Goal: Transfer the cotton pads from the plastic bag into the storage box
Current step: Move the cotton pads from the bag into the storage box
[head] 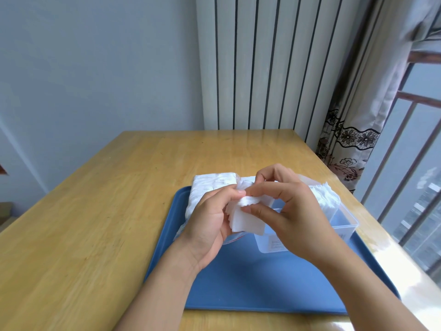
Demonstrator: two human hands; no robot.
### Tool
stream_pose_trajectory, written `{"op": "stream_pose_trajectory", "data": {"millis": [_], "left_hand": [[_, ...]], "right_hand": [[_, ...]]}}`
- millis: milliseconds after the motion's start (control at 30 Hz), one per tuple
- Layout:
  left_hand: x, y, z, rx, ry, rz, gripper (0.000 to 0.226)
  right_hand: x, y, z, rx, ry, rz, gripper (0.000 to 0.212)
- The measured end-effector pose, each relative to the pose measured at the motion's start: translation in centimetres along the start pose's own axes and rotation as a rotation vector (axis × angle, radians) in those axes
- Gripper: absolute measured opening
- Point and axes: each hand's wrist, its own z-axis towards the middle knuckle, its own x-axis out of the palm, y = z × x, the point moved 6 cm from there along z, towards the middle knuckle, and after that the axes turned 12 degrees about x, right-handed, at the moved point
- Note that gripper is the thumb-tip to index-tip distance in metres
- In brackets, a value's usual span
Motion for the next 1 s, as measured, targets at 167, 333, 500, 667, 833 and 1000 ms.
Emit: {"op": "stream_pose_trajectory", "data": {"millis": [167, 333, 500, 667, 833, 1000], "left_hand": [[-0.3, 0.0, 0.1, 0.000, -0.073, 0.038, 0.036], [-0.1, -0.1, 0.1, 0.080, -0.074, 0.172, 0.039], [-0.5, -0.6, 0.2, 0.196, -0.153, 0.304, 0.034], [-1.2, -0.7, 0.1, 0.174, -0.219, 0.273, 0.034], [-0.9, -0.7, 0.1, 0.173, -0.194, 0.255, 0.033], [-1.0, -0.7, 0.3, 0.188, -0.173, 0.250, 0.034]], "right_hand": [[0.2, 0.1, 0.0, 0.035, 0.013, 0.064, 0.013], [-1.0, -0.4, 0.3, 0.125, -0.072, 0.212, 0.009], [-1.1, -0.5, 0.3, 0.128, -0.016, 0.174, 0.011], [-1.1, 0.5, -0.1, 0.091, 0.063, 0.258, 0.008], [-1.5, 1.2, -0.2, 0.042, 0.205, 0.470, 0.006], [-1.7, 1.0, -0.1, 0.064, 0.149, 0.444, 0.015]]}}
